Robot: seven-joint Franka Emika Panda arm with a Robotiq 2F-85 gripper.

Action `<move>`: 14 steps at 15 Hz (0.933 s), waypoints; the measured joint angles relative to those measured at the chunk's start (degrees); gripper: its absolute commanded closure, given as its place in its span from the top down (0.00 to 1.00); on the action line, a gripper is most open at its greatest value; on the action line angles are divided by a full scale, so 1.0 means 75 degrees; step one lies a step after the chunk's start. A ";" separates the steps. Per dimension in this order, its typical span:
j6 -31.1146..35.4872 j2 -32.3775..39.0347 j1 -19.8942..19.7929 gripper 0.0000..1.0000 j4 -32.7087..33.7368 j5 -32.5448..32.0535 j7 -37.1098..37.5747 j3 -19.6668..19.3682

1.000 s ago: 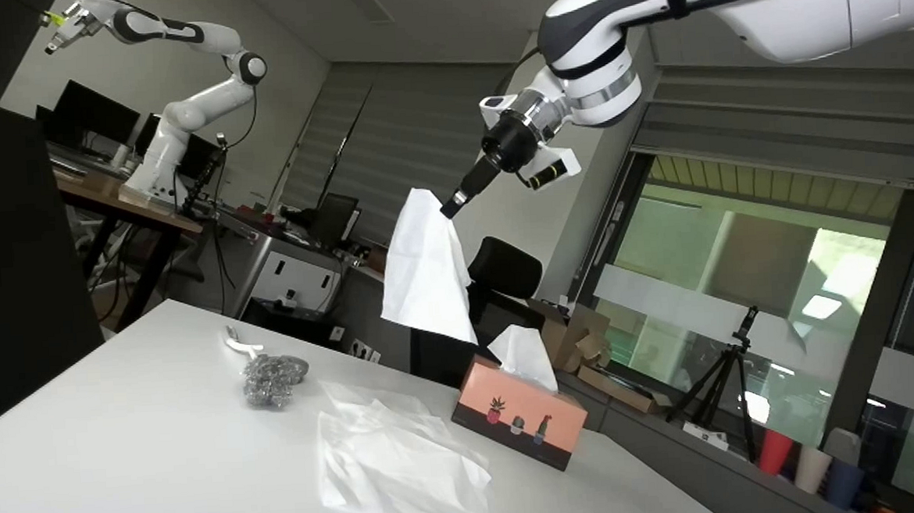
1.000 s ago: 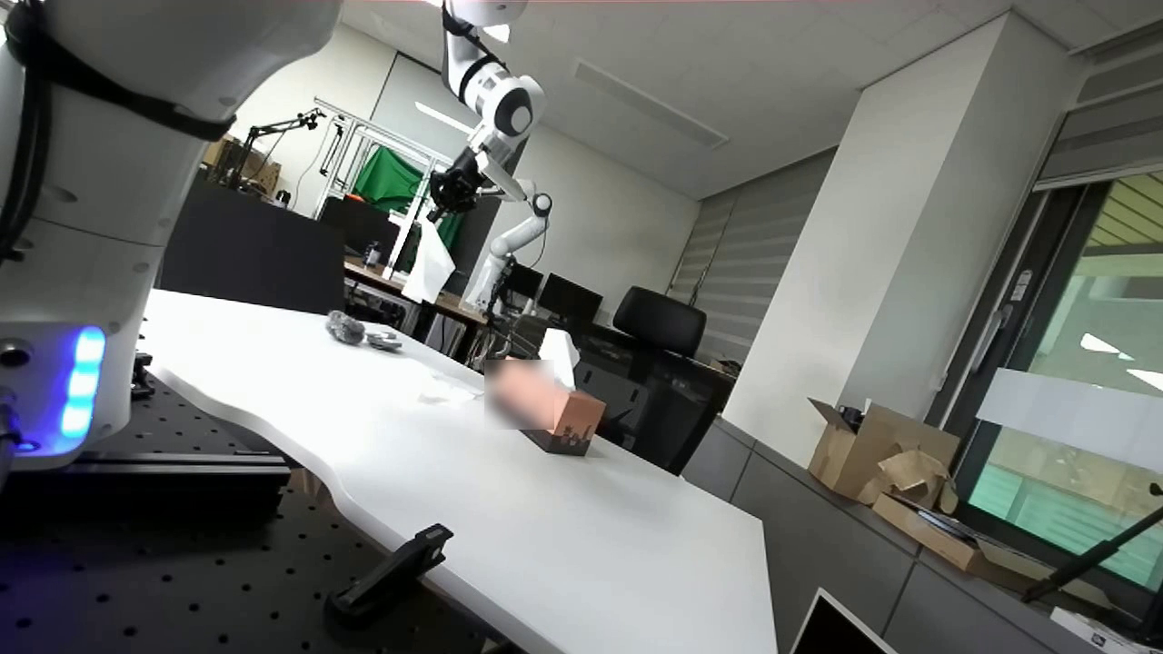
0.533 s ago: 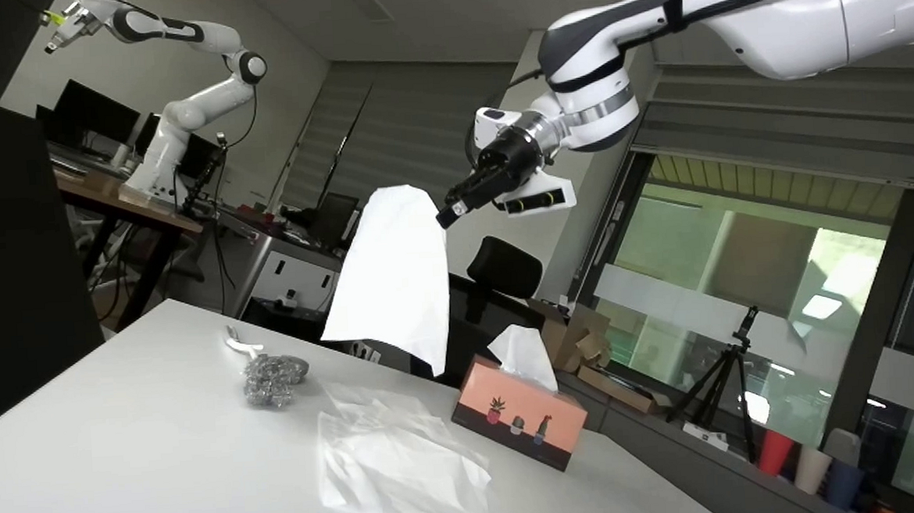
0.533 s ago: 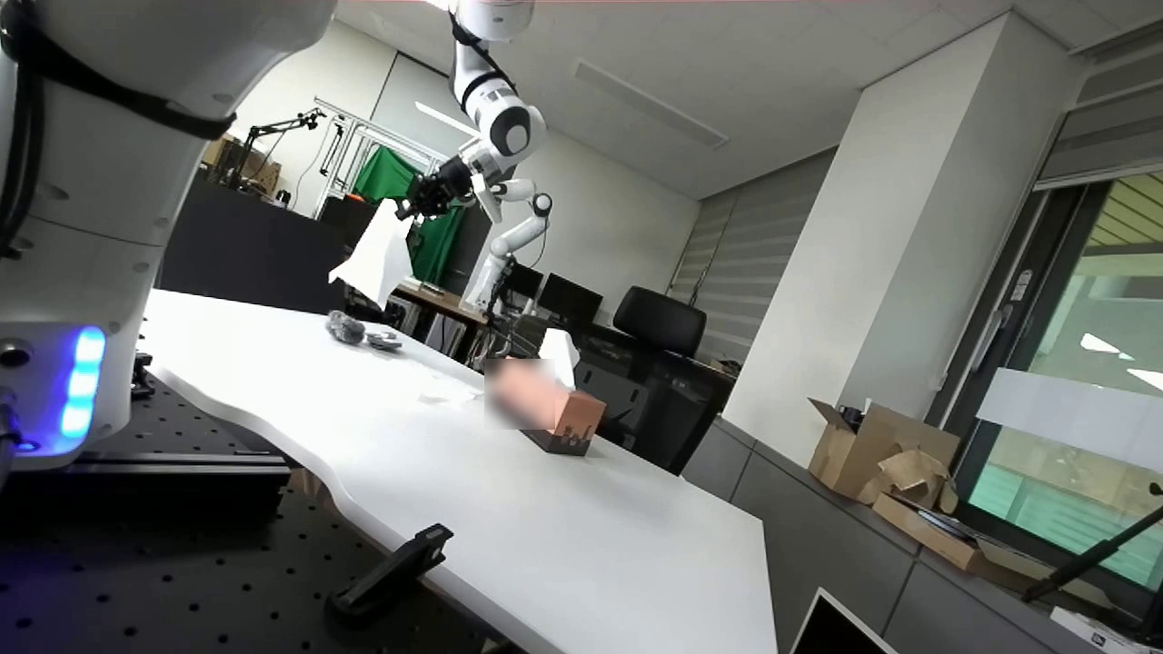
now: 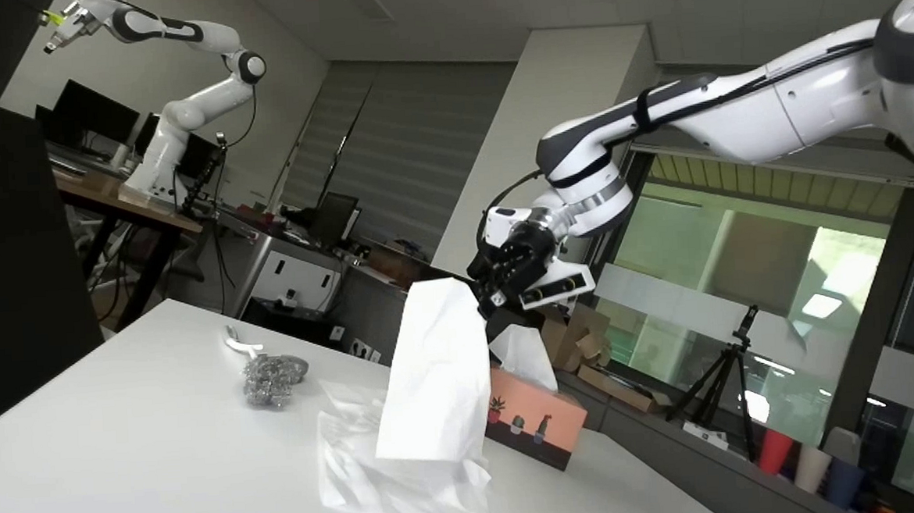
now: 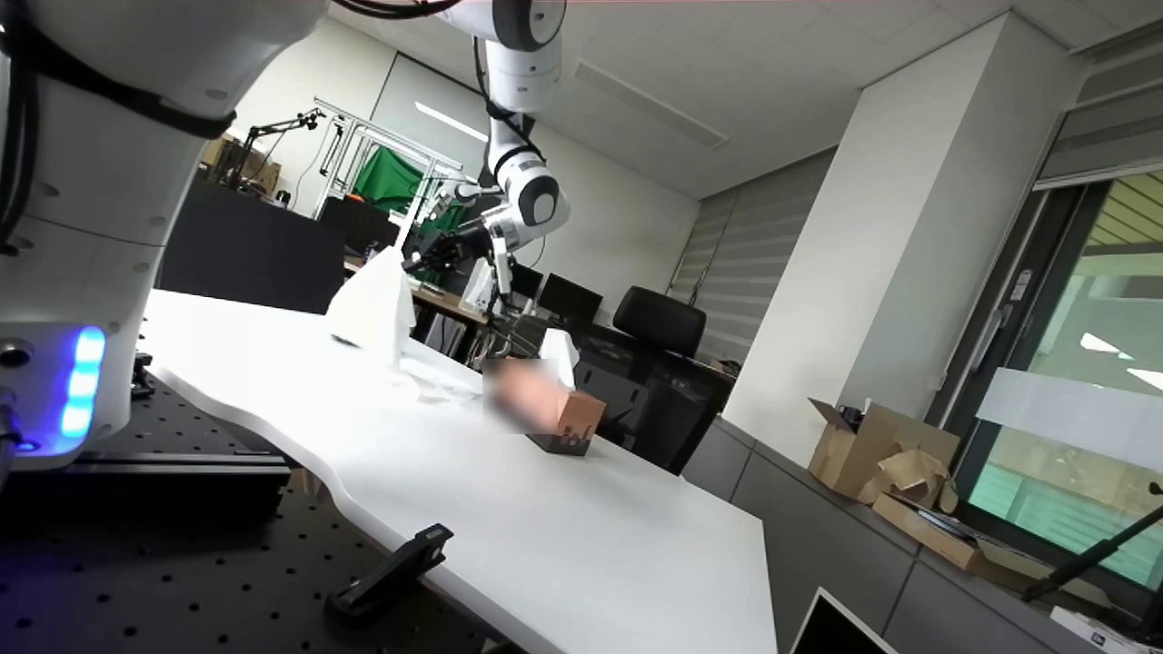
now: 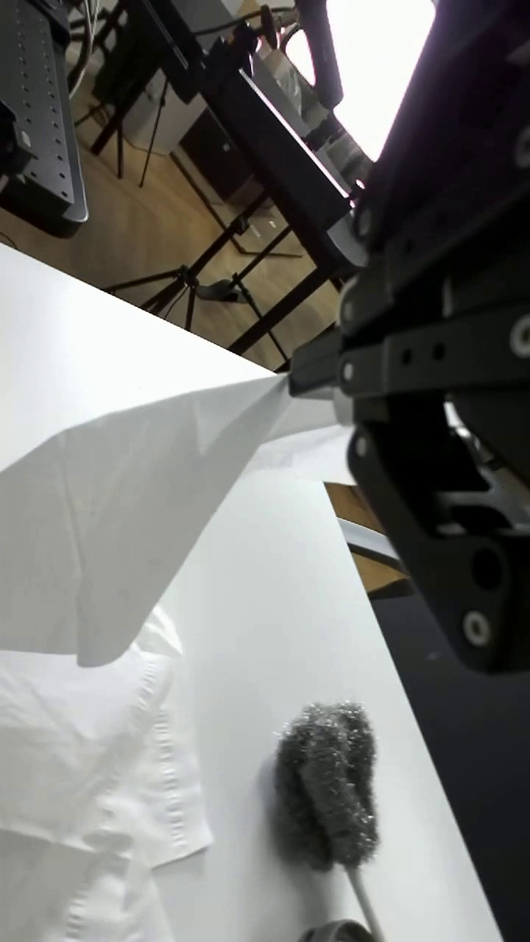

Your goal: Remove two tissues from the box and put them on the table

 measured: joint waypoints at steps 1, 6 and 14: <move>-0.0097 0.0219 -0.0003 0.00 0.0143 -0.0006 0.0057 -0.0068; -0.0027 0.1101 0.0050 0.00 0.0868 -0.0052 0.0589 -0.0193; 0.4085 0.1424 0.0547 0.33 0.0999 -0.0410 0.1002 -0.0185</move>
